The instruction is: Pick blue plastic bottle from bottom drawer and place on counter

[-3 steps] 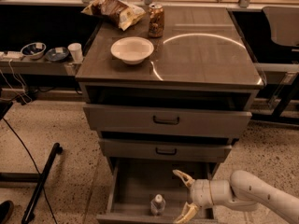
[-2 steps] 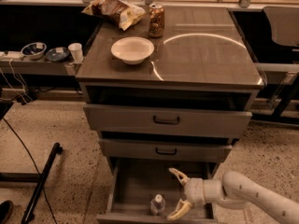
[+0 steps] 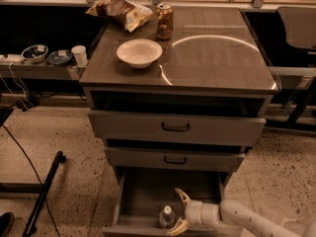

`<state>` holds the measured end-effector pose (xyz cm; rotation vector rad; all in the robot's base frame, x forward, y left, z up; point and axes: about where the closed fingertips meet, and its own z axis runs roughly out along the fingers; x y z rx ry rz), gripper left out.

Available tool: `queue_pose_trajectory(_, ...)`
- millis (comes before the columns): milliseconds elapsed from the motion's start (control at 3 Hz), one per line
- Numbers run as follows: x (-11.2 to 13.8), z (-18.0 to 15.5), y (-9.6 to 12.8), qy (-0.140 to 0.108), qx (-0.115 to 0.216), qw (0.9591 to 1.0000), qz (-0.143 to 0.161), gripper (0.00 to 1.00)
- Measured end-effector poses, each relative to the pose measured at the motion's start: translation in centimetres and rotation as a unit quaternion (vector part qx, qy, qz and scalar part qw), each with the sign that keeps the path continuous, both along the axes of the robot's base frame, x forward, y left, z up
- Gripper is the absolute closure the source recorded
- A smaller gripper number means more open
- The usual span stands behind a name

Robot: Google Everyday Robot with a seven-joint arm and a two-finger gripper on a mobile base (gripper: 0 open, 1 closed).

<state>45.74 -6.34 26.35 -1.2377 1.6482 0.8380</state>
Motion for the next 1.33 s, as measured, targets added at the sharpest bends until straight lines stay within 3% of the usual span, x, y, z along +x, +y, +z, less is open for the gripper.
queue_pose_trajectory(333, 0.7, -2.2, 0.9, 0.004, 0.025, 0.9993, -0.026, 0.19)
queue_pose_trajectory(667, 1.2, -4.5, 2.1, 0.018, 0.073, 0.9963, -0.042, 0.50)
queue_pose_trajectory(1000, 1.2, -4.4, 2.5, 0.016, 0.124, 0.9918, -0.028, 0.73)
queue_pose_trajectory(1333, -0.2, 2.6, 0.3, -0.041, 0.183, 0.9823, 0.009, 0.96)
